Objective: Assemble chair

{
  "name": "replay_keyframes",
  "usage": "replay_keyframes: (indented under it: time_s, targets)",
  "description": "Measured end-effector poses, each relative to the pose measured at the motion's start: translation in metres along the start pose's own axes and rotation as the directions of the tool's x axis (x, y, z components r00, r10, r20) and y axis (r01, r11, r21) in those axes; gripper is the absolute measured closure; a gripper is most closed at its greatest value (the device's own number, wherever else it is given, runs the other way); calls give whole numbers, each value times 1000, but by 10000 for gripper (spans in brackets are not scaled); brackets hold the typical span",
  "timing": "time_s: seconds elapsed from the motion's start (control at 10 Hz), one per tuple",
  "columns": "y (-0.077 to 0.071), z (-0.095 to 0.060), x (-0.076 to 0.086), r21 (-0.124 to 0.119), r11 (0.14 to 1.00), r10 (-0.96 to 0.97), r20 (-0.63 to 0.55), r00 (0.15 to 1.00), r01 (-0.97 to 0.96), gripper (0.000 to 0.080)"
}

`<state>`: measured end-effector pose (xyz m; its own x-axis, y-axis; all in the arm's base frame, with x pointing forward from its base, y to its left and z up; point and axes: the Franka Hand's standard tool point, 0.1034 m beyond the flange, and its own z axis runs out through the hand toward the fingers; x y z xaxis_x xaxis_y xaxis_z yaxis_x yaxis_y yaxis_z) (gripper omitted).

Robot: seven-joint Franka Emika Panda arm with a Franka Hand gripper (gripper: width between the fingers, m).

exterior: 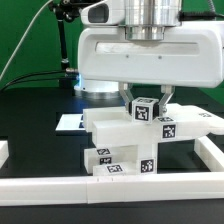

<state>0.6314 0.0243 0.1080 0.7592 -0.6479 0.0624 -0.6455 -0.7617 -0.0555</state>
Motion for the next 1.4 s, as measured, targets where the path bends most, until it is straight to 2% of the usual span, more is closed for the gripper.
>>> replay_keyframes:
  time_s: [0.1,0.5,0.6,0.7,1.1,1.2,1.3,1.4]
  targets:
    - [-1,-1,1,24,996,92,-1,996,-92,531]
    - [-3,-2,0,31,961,274,9,962,-274,531]
    - [0,-2,3,13,924,382,44,923,-382,531]
    - [4,0,9,-17,862,507,60,860,-507,531]
    - [1,1,11,-33,592,805,83,588,-806,531]
    - [0,1,12,-26,573,818,82,570,-819,531]
    - [0,1,11,-24,598,800,82,594,-801,531]
    - [0,2,11,-23,611,790,83,608,-791,421]
